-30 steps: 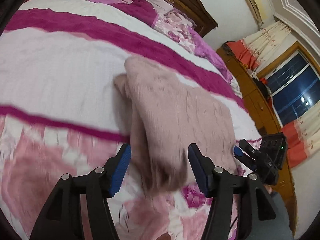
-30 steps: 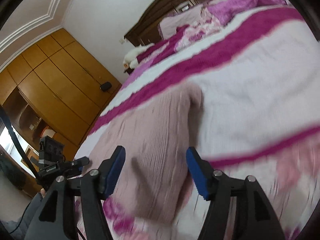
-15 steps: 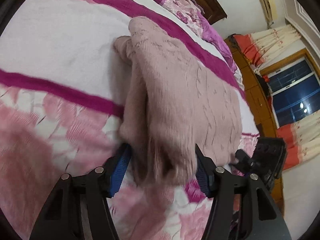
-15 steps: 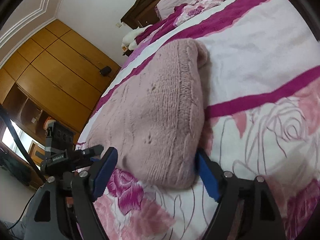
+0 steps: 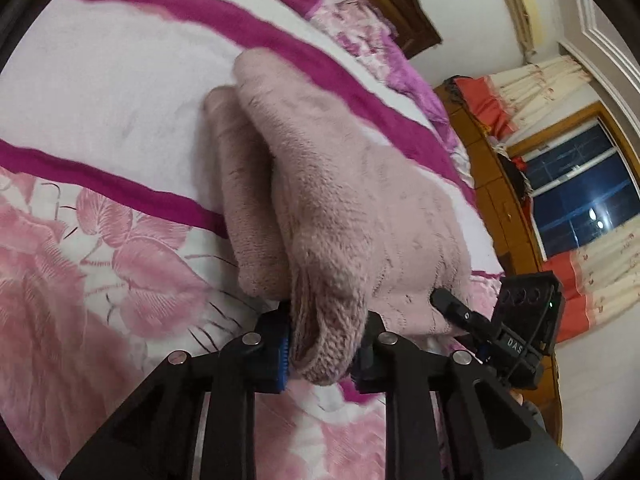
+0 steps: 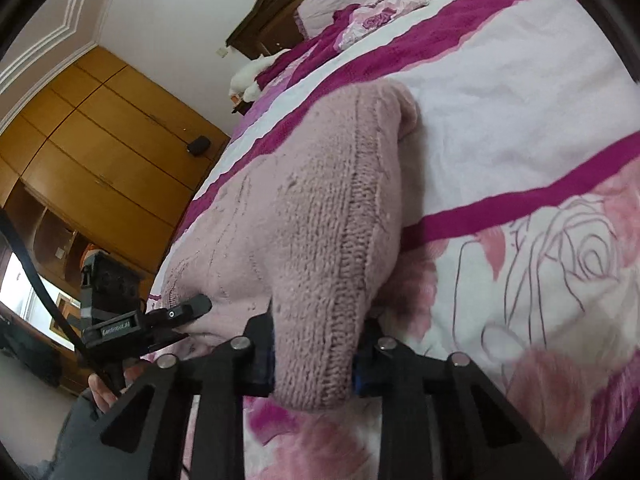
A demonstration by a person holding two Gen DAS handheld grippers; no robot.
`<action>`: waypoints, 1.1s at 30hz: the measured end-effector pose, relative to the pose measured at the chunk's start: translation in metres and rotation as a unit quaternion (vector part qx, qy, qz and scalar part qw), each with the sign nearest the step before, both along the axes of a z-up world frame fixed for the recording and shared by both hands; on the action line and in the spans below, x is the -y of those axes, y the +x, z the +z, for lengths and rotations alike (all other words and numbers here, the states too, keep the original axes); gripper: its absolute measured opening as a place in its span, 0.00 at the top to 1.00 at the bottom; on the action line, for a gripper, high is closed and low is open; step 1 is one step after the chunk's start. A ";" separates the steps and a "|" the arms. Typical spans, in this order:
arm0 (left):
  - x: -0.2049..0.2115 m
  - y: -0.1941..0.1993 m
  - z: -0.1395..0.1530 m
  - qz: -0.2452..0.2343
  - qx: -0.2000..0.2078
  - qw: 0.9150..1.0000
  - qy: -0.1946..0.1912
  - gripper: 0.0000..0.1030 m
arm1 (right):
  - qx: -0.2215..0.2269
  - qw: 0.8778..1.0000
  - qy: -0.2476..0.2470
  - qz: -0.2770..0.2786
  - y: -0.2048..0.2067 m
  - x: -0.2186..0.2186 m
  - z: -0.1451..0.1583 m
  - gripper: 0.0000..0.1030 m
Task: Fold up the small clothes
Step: 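Pinch the folded edge of the bundle with both tools to square it, then open both tools and lift them away from the folded cardigan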
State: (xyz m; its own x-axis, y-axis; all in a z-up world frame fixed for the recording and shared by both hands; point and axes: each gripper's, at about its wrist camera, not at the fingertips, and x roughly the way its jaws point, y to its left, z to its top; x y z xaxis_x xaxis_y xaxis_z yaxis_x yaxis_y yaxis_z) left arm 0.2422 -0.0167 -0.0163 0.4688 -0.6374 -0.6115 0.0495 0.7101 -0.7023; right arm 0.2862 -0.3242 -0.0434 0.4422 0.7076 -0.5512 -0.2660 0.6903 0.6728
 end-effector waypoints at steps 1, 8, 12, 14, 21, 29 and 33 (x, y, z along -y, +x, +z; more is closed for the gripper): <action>0.000 -0.005 0.006 -0.003 0.005 1.000 -0.002 1.00 | 0.008 1.000 0.005 0.003 -0.005 0.000 0.008 0.77; -0.003 -0.055 0.023 -0.017 0.019 0.999 -0.025 1.00 | 0.006 1.000 0.016 0.012 -0.053 0.007 0.019 0.77; 0.005 -0.077 0.011 -0.017 0.003 1.000 0.005 1.00 | -0.014 1.000 -0.014 0.011 -0.076 0.005 0.005 0.77; 0.005 -0.085 0.007 -0.011 -0.002 1.000 0.005 1.00 | -0.014 1.000 -0.015 0.009 -0.084 0.006 0.004 0.77; 0.008 -0.103 0.013 -0.020 0.017 0.999 0.026 1.00 | -0.013 1.000 -0.003 0.005 -0.103 0.008 0.002 0.76; 0.021 -0.102 0.001 -0.014 0.014 0.994 0.108 0.91 | -0.037 0.999 -0.018 -0.006 -0.108 0.007 -0.022 0.70; 0.024 -0.105 0.001 -0.015 0.012 0.989 0.144 0.76 | -0.040 0.999 -0.013 -0.009 -0.113 0.010 -0.027 0.69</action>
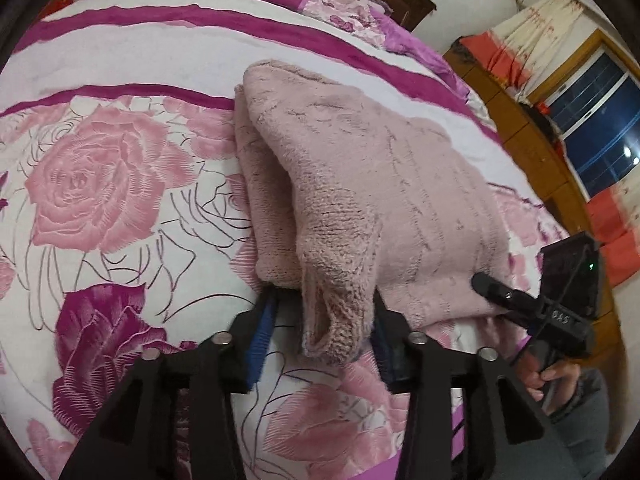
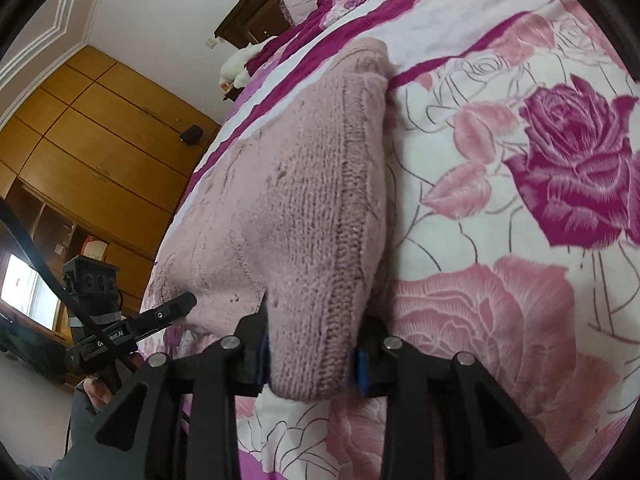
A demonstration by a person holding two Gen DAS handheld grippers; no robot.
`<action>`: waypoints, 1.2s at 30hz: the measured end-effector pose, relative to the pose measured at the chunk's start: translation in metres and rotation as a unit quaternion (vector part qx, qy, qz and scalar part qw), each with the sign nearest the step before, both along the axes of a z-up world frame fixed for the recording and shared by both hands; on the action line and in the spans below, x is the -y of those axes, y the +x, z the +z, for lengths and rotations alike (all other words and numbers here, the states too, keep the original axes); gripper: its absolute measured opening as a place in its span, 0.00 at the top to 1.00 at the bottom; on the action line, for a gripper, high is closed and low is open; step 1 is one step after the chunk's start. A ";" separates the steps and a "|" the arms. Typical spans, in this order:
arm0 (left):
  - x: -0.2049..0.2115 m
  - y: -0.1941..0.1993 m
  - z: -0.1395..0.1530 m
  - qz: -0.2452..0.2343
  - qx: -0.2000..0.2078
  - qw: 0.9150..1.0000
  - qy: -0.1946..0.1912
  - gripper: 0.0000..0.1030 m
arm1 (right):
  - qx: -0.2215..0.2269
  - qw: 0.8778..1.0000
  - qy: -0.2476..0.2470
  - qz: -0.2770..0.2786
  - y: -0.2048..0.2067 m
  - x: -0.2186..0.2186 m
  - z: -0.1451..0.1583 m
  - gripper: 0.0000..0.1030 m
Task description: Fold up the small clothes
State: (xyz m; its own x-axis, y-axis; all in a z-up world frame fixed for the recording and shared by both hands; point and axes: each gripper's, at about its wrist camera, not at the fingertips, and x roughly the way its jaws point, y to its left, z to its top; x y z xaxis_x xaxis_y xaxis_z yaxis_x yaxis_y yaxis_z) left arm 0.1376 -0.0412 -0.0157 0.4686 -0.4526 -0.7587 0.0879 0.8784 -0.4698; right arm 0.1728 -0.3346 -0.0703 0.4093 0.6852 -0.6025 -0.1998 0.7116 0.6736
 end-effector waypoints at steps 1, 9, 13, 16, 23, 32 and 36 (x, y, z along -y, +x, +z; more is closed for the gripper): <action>0.000 -0.001 0.000 0.000 -0.001 1.000 0.003 0.73 | 0.001 1.000 0.000 0.000 -0.001 0.001 -0.001 0.69; 0.002 -0.012 0.008 0.005 0.022 0.999 0.033 0.64 | 0.026 0.998 -0.052 0.004 -0.001 -0.012 0.013 0.62; 0.001 -0.028 0.027 0.025 0.074 0.994 0.071 0.63 | 0.071 0.991 -0.110 -0.017 -0.010 -0.014 0.033 0.60; 0.002 -0.043 0.047 0.035 0.136 0.986 0.091 0.57 | 0.135 0.975 -0.169 -0.042 -0.025 -0.015 0.053 0.58; 0.015 -0.060 0.069 0.055 0.282 0.948 0.135 0.23 | 0.311 0.909 -0.258 -0.107 -0.069 -0.027 0.093 0.07; 0.031 -0.052 0.048 0.044 0.270 0.947 0.168 0.23 | 0.341 0.897 -0.268 -0.081 -0.079 -0.034 0.085 0.00; 0.032 -0.052 0.049 0.042 0.266 0.950 0.158 0.23 | 0.338 0.902 -0.259 -0.069 -0.082 -0.037 0.082 0.00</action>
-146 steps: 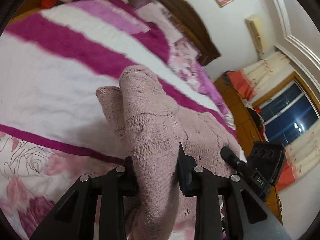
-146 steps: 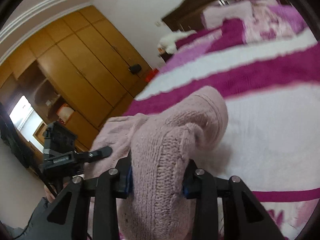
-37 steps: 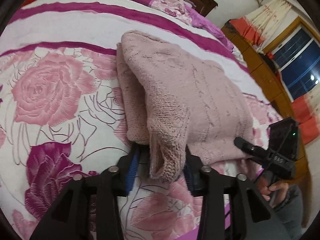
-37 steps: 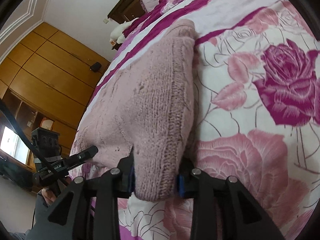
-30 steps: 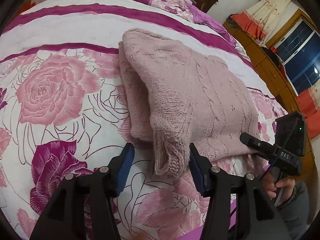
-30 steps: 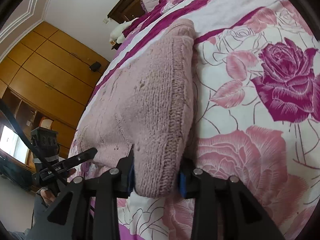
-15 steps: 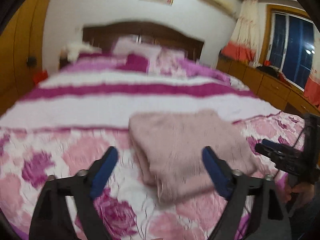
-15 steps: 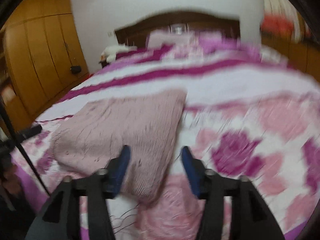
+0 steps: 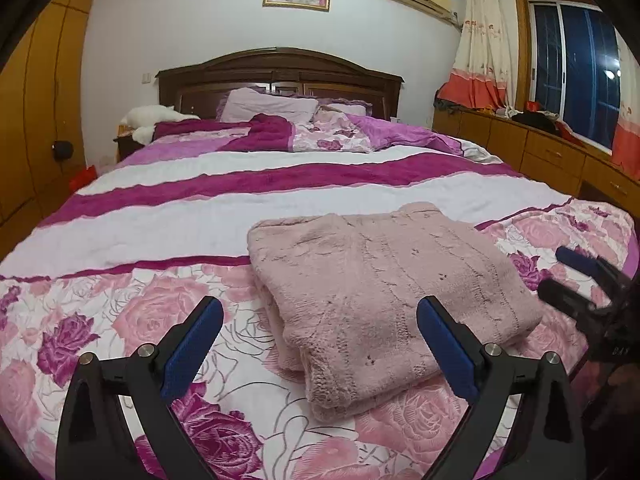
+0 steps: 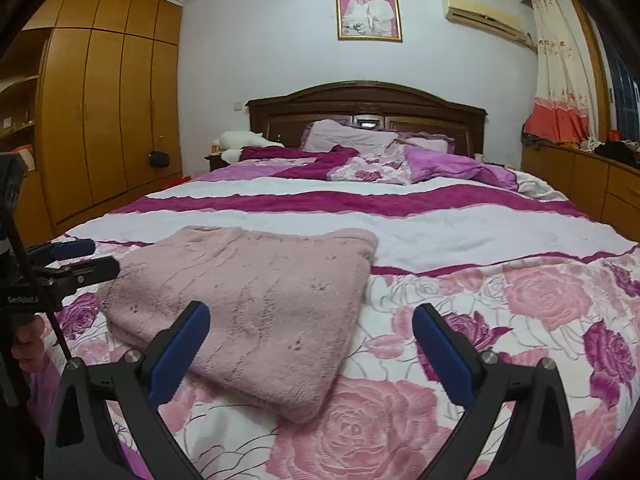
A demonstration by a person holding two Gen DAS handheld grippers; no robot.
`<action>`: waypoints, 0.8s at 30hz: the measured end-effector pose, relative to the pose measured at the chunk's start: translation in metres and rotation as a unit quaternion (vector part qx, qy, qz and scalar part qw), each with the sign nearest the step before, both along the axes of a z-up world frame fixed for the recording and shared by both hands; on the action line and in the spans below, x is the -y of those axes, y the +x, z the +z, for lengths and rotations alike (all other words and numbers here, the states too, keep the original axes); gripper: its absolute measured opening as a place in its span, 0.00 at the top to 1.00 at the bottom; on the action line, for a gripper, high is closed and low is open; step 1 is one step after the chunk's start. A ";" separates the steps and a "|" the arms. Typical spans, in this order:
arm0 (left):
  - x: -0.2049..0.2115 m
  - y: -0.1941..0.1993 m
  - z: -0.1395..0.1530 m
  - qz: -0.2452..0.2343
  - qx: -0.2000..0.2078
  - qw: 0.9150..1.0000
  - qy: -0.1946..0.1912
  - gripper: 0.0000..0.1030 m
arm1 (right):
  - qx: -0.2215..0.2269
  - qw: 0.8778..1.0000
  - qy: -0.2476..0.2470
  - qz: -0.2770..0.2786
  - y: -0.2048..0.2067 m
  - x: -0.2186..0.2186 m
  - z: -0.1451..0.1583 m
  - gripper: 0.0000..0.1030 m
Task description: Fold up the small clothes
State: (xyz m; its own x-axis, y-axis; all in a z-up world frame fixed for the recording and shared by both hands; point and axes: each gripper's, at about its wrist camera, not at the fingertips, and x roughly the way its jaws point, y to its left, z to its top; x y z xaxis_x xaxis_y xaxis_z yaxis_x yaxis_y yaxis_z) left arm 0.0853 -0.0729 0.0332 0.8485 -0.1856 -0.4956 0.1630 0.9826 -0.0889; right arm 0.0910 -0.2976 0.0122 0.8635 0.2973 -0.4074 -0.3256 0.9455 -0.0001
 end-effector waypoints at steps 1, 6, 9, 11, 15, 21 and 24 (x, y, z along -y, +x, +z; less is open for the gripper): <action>0.000 0.000 0.000 -0.003 -0.002 1.000 -0.005 0.23 | 0.000 1.000 0.000 0.002 -0.002 0.000 0.000 0.00; -0.001 0.002 -0.005 -0.007 -0.017 1.000 -0.007 0.23 | -0.005 1.000 -0.005 0.012 -0.006 -0.007 -0.002 0.00; -0.001 0.006 -0.008 -0.007 -0.027 1.000 -0.009 0.23 | -0.008 1.000 -0.004 0.013 -0.005 -0.007 -0.002 0.00; -0.001 0.008 -0.010 -0.008 -0.033 0.999 -0.009 0.23 | -0.010 1.000 0.001 0.015 -0.004 -0.008 -0.001 0.00; 0.002 0.008 -0.013 -0.002 -0.035 0.999 0.005 0.23 | -0.014 1.000 0.000 0.020 -0.004 -0.010 0.000 0.00; 0.005 0.009 -0.016 -0.006 -0.042 0.999 0.011 0.23 | -0.022 1.000 0.004 0.021 -0.004 -0.010 0.000 0.00; 0.006 0.009 -0.017 -0.011 -0.049 0.999 0.012 0.23 | -0.029 0.999 0.001 0.021 -0.003 -0.011 -0.002 0.00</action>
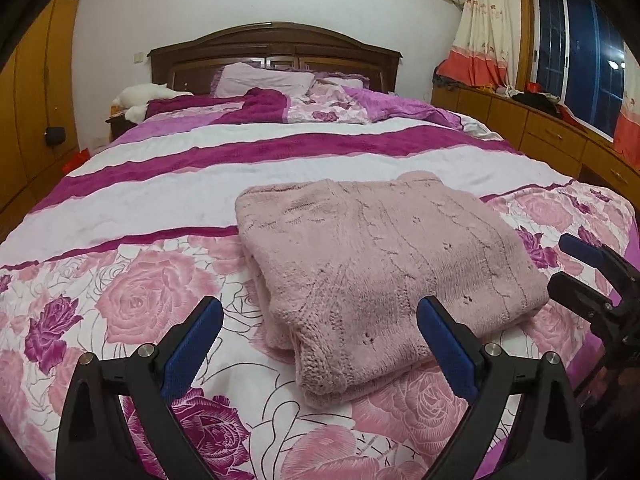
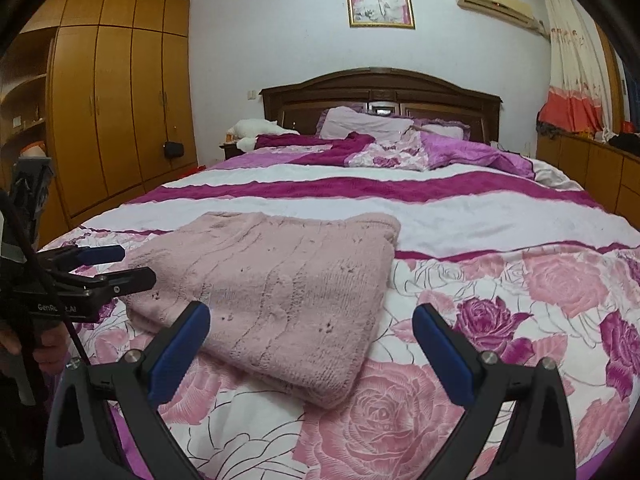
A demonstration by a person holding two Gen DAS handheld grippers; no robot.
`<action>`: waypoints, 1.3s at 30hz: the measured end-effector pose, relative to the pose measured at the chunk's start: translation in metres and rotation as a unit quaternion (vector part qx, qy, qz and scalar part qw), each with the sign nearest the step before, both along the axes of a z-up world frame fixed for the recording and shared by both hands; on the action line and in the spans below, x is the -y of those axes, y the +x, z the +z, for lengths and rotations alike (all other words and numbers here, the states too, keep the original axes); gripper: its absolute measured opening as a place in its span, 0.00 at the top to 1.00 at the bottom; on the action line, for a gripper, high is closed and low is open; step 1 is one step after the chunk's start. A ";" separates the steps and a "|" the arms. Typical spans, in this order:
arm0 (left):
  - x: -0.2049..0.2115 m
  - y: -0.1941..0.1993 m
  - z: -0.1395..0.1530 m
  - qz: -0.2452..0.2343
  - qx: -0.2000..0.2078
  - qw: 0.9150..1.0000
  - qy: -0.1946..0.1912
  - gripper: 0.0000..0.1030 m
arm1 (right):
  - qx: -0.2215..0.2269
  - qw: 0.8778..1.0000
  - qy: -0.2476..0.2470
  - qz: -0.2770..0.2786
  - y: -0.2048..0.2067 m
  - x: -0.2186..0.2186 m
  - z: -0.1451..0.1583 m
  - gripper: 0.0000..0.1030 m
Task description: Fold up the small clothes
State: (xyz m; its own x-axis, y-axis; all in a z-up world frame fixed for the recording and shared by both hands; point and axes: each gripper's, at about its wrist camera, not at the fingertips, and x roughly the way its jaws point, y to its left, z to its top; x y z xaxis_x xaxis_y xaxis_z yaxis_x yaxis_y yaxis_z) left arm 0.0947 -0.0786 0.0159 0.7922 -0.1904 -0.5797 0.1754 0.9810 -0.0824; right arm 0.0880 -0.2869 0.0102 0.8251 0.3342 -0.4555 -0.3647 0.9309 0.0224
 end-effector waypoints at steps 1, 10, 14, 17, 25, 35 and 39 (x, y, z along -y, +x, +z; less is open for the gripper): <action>0.000 0.000 0.000 -0.001 0.000 1.000 -0.001 0.23 | 0.001 1.000 -0.001 0.000 0.000 -0.001 0.000 0.00; -0.001 -0.001 0.002 -0.001 -0.003 1.000 -0.009 0.23 | -0.002 1.000 -0.001 0.003 0.000 -0.001 0.001 0.00; -0.001 -0.001 0.003 -0.001 -0.003 1.000 -0.012 0.23 | -0.005 1.000 0.000 0.003 0.002 0.001 0.001 0.00; -0.001 -0.001 0.003 -0.001 -0.004 1.000 -0.010 0.23 | -0.007 1.000 0.000 0.002 0.003 0.002 0.000 0.00; -0.001 -0.001 0.003 -0.002 -0.005 1.000 -0.009 0.23 | -0.013 1.000 0.001 0.002 0.004 0.002 0.000 0.00; -0.003 -0.002 0.002 -0.006 -0.008 1.000 -0.008 0.23 | -0.019 1.000 0.004 0.002 0.005 0.002 -0.002 0.00; -0.003 -0.002 0.001 -0.006 -0.009 1.000 -0.008 0.23 | -0.021 1.000 0.006 0.000 0.005 0.002 -0.002 0.00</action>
State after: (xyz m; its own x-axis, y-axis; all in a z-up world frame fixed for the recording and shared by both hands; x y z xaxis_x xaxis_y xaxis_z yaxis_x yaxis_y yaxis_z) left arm 0.0931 -0.0756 0.0170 0.7791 -0.2092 -0.5910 0.1857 0.9774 -0.1011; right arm 0.0934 -0.2890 0.0086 0.8055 0.3398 -0.4855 -0.3637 0.9303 0.0477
